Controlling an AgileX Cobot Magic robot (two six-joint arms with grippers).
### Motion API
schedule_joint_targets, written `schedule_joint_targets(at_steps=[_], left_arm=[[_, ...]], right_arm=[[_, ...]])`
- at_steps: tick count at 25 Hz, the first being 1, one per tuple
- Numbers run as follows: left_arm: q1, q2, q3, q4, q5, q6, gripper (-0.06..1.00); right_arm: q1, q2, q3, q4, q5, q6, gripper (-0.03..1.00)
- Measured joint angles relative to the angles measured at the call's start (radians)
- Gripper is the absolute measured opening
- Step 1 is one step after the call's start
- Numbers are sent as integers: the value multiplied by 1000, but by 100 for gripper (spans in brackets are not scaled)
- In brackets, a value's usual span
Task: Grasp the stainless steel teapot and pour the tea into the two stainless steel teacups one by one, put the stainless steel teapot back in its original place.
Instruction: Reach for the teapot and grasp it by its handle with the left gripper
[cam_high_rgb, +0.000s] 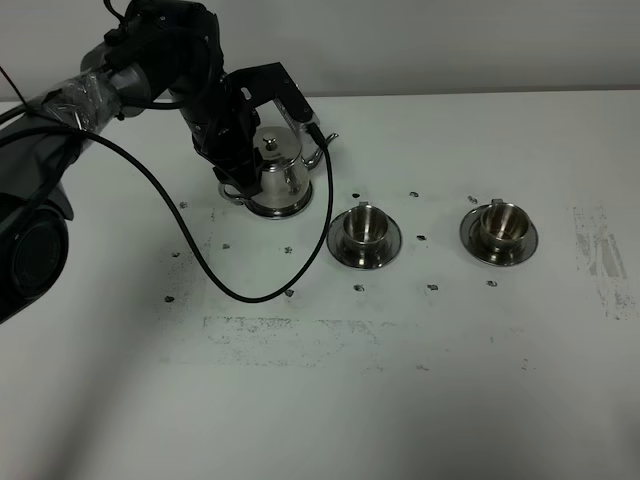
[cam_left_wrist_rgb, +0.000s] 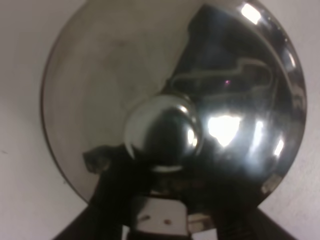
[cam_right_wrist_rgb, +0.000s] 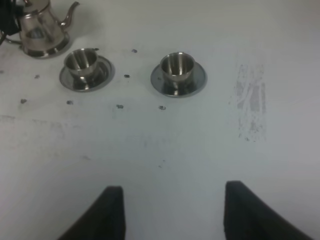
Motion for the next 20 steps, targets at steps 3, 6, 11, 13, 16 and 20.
schedule_joint_targets(at_steps=[3,6,11,13,16,20], left_arm=[[0,0,0,1,0,-37,27],[-1,0,0,3,-1,-16,20],[-1,0,0,3,-5,66,20],[-1,0,0,3,-5,73,20],[-1,-4,0,-3,-8,85,20],[-1,-28,1,-5,10,135,20]], right_arm=[[0,0,0,0,0,0,43],[0,0,0,0,0,0,43],[0,0,0,0,0,0,43],[0,0,0,0,0,0,43],[0,0,0,0,0,0,43],[0,0,0,0,0,0,43]])
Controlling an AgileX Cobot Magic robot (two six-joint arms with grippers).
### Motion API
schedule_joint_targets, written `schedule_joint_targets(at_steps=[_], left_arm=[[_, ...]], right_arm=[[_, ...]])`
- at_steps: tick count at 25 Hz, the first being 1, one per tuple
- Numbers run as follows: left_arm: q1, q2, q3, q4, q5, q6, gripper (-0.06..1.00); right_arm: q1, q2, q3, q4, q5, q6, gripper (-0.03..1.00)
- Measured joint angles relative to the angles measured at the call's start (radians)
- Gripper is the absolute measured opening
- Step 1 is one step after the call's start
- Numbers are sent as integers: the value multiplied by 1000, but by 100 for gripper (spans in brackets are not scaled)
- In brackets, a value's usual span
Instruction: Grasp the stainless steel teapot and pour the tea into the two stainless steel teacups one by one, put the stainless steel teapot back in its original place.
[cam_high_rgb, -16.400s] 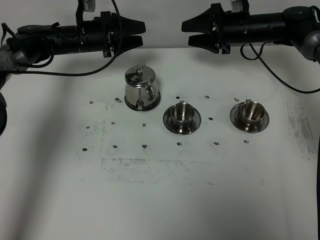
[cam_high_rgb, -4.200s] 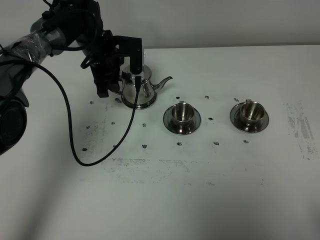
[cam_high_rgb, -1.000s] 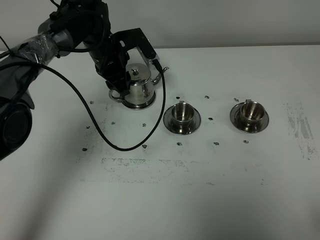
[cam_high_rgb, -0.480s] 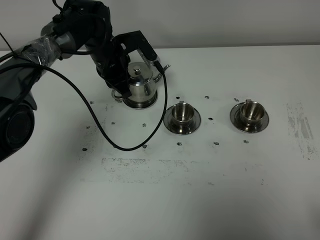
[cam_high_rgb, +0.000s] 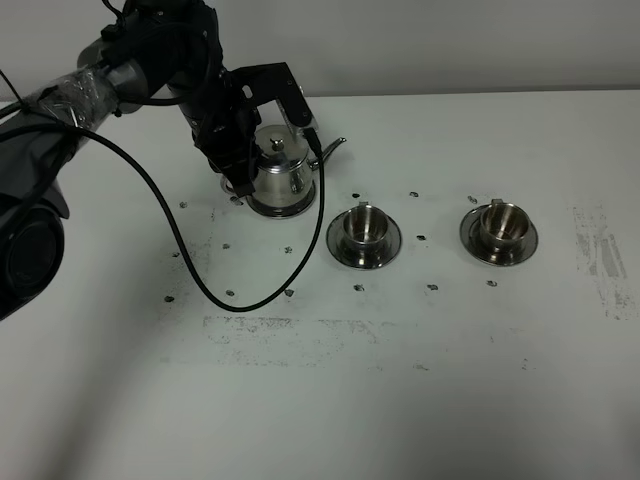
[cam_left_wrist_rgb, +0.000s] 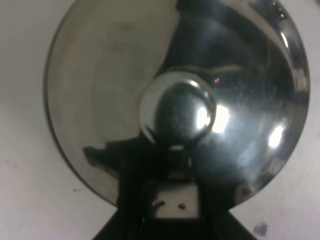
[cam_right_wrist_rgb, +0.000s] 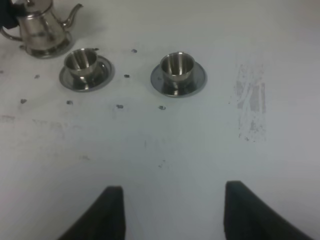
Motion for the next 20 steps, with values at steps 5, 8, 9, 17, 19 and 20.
schedule_joint_targets(at_steps=[5,8,9,17,19,20], left_arm=[[0,-62,0,-2,11,25,20],[0,-90,0,-2,14,26,20],[-1,-97,0,-2,17,26,20],[-70,-108,0,1,23,54,20],[-98,-108,0,-4,6,57,20],[-111,-108,-7,-7,-2,58,20]], right_arm=[[0,0,0,0,0,0,43],[0,0,0,0,0,0,43],[0,0,0,0,0,0,43],[0,0,0,0,0,0,43],[0,0,0,0,0,0,43],[0,0,0,0,0,0,43]])
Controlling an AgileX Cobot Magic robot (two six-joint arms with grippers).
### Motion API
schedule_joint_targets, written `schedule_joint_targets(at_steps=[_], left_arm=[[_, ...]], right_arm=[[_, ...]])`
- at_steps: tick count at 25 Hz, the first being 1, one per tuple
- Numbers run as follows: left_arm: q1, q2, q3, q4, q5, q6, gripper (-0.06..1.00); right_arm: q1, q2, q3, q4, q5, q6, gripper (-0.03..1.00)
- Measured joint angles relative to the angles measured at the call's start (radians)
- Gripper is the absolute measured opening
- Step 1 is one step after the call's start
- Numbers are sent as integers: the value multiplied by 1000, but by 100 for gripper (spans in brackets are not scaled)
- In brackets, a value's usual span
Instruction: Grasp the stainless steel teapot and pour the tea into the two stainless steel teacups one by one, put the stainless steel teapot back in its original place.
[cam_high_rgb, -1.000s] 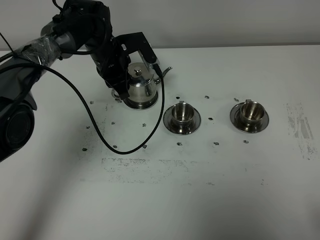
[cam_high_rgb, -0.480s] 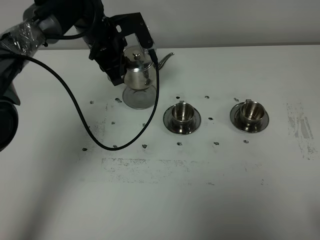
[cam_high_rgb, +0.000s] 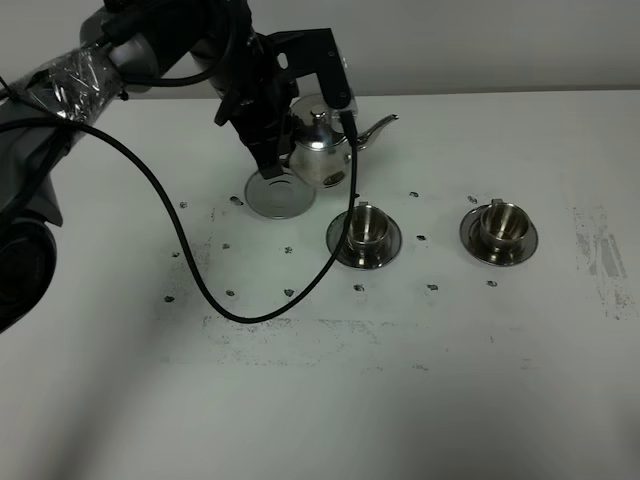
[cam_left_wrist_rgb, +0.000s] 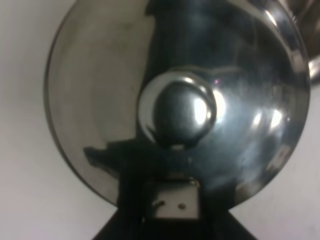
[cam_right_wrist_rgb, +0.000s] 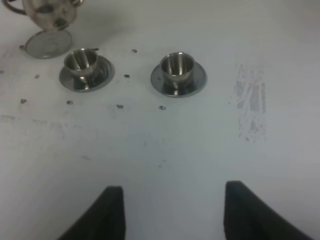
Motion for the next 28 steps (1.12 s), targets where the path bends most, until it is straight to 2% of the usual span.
schedule_joint_targets(at_steps=[5,11,14,28], left_arm=[[-54,4,-81,3,-7,2,20],[-110,96,-279,0,23,8,20],[-127,149,-330,4,24,26,20],[-143,198,-343,95,-5,306,20]], right_arm=[[0,0,0,0,0,0,43],[0,0,0,0,0,0,43],[0,0,0,0,0,0,43],[0,0,0,0,0,0,43]])
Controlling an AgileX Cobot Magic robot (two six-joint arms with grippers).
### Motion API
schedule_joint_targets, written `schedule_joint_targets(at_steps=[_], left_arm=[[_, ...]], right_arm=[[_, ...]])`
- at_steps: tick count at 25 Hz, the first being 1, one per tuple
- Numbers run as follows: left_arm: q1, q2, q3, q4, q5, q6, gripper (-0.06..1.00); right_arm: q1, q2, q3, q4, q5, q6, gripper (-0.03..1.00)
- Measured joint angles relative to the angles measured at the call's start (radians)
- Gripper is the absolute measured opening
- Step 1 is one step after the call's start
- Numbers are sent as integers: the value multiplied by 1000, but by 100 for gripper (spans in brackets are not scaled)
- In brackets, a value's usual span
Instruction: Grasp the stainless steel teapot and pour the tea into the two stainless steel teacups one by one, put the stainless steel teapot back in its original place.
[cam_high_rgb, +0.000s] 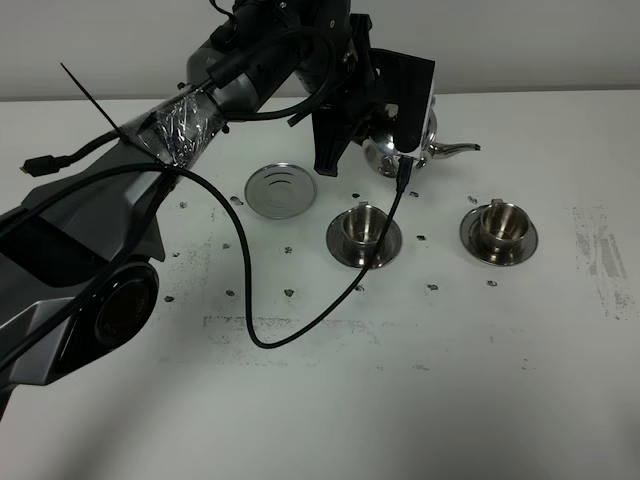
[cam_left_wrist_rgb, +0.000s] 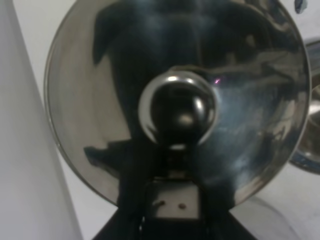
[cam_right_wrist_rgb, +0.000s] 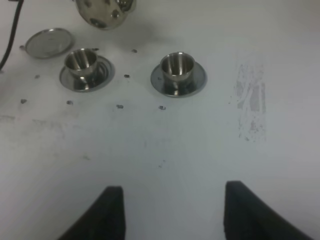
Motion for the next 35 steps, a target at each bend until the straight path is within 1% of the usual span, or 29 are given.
schedule_joint_targets(at_steps=[6,9,14,19,25,30,35], left_arm=[[-5,0,-1,23,-16,60,20],[-24,5,-1,46,-17,77,20],[-55,26,-2,67,-52,82,20],[-71,43,-2,128,-70,84,20],[-92,57,-2,178,-100,85,20],[-107,72,-2,194,-114,85,20],[-122,80,-2,250,-135,85,20]], right_arm=[[0,0,0,0,0,0,43],[0,0,0,0,0,0,43],[0,0,0,0,0,0,43],[0,0,0,0,0,0,43],[0,0,0,0,0,0,43],[0,0,0,0,0,0,43],[0,0,0,0,0,0,43]])
